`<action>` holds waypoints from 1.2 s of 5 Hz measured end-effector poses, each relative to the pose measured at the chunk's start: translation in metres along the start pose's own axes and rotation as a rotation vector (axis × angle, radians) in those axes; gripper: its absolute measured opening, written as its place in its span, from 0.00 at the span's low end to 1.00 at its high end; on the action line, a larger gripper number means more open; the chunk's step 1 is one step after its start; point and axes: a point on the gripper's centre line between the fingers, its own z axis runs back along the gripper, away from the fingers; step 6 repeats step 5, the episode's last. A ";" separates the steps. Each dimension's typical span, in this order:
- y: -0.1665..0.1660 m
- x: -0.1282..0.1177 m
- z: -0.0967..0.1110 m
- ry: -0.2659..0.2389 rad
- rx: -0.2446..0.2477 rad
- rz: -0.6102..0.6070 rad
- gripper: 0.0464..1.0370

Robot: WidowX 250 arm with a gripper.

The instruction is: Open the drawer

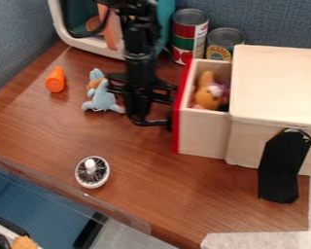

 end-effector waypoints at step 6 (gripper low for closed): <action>0.027 -0.007 0.078 -0.230 0.089 -0.126 0.93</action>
